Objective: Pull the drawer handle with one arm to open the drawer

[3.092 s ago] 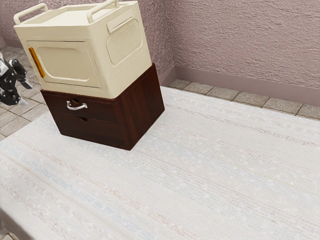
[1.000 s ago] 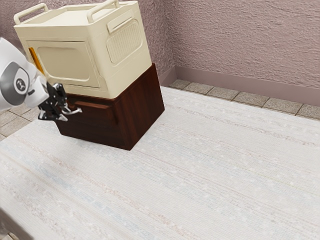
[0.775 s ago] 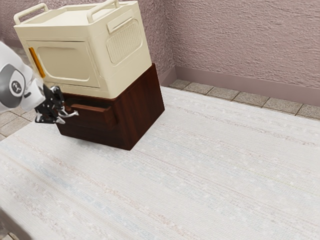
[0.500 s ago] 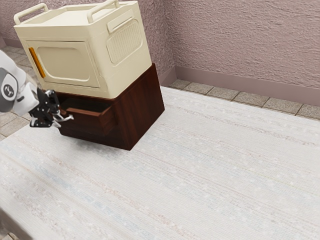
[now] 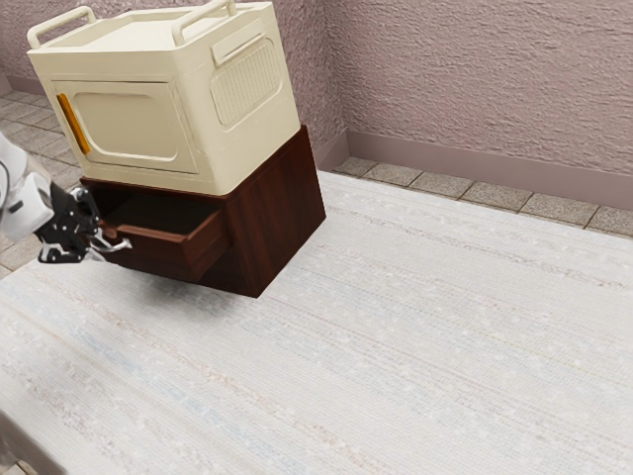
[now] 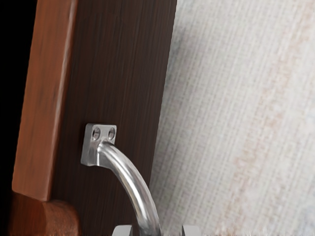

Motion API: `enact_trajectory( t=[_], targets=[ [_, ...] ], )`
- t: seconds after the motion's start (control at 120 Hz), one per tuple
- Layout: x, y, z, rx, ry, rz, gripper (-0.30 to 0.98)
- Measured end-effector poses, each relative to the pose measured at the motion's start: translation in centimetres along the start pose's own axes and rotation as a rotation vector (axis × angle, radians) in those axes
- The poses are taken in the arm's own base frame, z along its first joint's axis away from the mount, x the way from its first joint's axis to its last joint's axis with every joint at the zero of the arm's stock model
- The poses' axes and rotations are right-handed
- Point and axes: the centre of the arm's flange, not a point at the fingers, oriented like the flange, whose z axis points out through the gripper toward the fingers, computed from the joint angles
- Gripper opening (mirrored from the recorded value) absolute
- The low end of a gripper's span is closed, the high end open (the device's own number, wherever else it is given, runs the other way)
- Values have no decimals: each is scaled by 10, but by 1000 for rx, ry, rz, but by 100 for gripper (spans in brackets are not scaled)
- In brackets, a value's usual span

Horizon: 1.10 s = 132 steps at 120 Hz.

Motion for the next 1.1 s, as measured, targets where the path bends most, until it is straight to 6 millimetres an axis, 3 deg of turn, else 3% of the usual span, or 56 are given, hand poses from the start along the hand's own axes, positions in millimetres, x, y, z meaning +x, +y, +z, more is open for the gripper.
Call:
enact_trajectory(
  t=[0.325,1.1],
  targets=[
    [-8,21,-14,7,3,-3,5],
    [-12,44,-27,10,8,3,4]
  ],
)
